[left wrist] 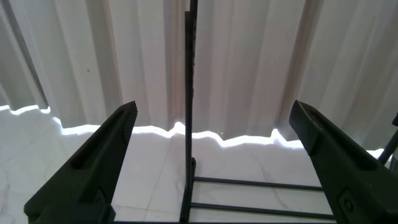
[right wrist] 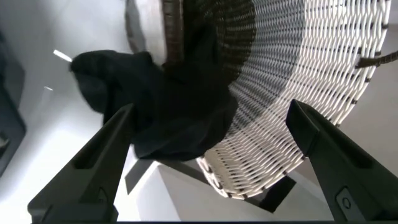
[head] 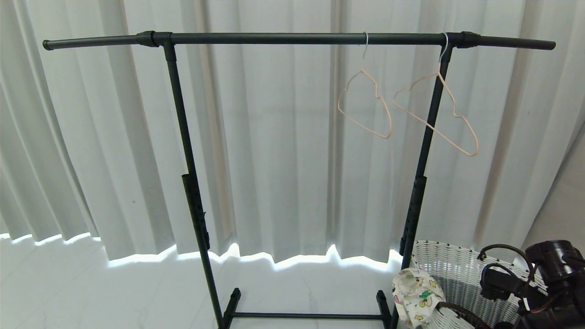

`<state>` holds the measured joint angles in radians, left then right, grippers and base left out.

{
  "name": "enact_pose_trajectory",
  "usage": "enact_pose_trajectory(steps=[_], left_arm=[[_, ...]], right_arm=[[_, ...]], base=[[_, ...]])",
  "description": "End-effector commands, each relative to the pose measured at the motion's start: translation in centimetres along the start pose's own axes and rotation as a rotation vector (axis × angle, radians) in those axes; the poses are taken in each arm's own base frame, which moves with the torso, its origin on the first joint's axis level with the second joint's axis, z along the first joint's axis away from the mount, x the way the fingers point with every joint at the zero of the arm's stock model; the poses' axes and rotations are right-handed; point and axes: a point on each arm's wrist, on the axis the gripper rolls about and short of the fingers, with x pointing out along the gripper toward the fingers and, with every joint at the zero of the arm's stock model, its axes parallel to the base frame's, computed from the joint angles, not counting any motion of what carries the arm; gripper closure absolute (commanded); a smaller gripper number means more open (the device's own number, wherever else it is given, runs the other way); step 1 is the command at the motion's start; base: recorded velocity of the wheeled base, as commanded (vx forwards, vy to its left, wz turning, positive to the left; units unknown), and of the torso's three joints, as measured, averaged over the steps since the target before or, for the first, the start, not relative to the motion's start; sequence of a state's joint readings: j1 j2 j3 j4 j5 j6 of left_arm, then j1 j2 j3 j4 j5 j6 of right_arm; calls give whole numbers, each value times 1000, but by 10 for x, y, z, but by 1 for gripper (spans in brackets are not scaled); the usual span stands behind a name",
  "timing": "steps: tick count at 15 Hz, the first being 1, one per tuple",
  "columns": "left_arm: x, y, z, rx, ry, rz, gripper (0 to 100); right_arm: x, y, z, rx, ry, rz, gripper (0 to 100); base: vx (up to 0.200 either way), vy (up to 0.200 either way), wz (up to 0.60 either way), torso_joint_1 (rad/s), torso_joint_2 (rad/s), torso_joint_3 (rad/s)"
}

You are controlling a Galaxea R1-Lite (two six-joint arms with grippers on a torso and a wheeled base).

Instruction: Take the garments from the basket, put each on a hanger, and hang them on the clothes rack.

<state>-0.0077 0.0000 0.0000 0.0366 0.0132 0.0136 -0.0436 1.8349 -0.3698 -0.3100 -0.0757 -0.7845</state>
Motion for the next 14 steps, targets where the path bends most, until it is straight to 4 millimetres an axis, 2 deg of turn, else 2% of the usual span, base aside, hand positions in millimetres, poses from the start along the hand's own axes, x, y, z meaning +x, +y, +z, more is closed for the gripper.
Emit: enact_pose_trajectory(steps=[1,4,5,8,11,12,13,14], left_arm=[[0,0,0,0,0,1,0],[0,0,0,0,0,1,0],[0,0,0,0,0,1,0],[0,0,0,0,0,1,0],[0,0,0,0,0,1,0],[0,0,0,0,0,1,0],[0,0,0,0,0,1,0],[0,0,0,0,0,1,0]], right_arm=[[13,1,-1,2,32,16,0],[19,-2,2,4,22,-15,0],[20,-2,3,4,20,-18,100],[20,-3,3,9,26,-44,100],[7,1,-2,67,23,-79,100],[-8,6,-9,94,1,-101,100],[-15,9,-13,100,-11,-113,100],[-35,13,-18,109,-56,-155,100]], base=[[0,0,0,0,0,0],[0,0,0,0,0,0],[0,0,0,0,0,0],[0,0,0,0,0,0],[0,0,0,0,0,0],[0,0,0,0,0,0],[0,0,0,0,0,0],[0,0,0,0,0,0]])
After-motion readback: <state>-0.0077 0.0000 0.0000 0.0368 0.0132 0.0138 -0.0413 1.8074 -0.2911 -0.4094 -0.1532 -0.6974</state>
